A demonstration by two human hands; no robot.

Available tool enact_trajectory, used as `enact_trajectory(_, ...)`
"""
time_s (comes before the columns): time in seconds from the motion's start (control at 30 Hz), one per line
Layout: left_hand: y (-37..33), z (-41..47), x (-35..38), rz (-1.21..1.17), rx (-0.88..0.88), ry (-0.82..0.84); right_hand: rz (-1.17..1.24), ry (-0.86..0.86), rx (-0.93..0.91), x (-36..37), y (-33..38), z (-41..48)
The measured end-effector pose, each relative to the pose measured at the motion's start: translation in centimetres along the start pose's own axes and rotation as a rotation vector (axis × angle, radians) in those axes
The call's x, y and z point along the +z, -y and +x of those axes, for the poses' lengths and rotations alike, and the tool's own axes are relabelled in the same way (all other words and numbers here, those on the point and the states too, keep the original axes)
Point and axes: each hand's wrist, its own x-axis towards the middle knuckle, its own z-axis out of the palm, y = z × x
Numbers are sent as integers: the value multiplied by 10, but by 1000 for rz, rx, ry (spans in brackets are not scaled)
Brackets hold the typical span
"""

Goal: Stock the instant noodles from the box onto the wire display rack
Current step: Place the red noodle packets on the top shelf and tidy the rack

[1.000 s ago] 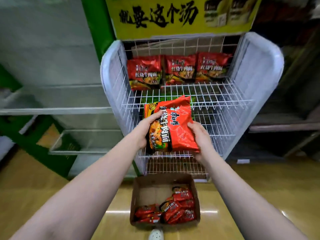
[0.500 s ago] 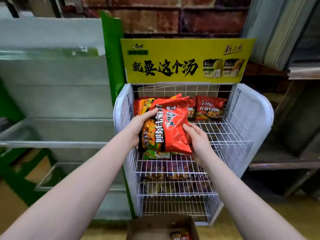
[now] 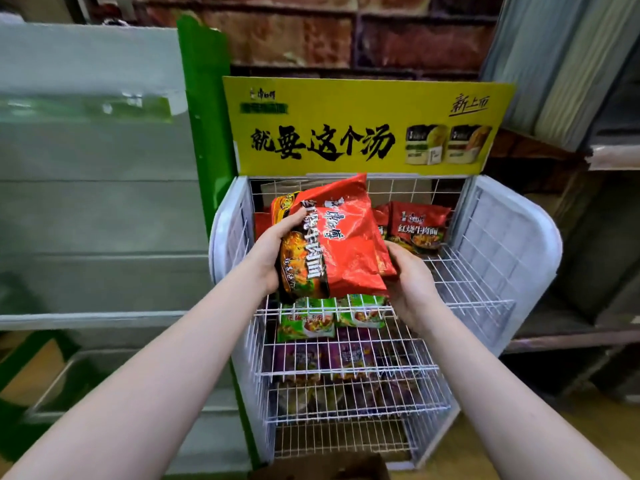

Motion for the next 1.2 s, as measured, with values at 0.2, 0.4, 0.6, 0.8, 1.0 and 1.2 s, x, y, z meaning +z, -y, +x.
enact_trajectory(0.2, 20, 48, 3, -130, -50, -29, -62, 126, -14, -24, 5, 56)
enact_trajectory(0.4, 29, 101, 29, -143, -85, -106, -277, 262, -81, -61, 17, 130)
enact_trajectory(0.6, 24, 142, 50, -1, -223, -141, -418, 427, -113, -91, 26, 186)
enact_trajectory(0.8, 20, 163, 51, 39, -290, -147, -502, 493, -158, -101, 33, 213)
enact_trajectory(1.0, 17, 158, 42, 53, -282, -70, -464, 433, -137, -97, 22, 205)
enact_trajectory(1.2, 13, 146, 34, 53, -313, 8, -385, 483, -155, -81, 18, 179)
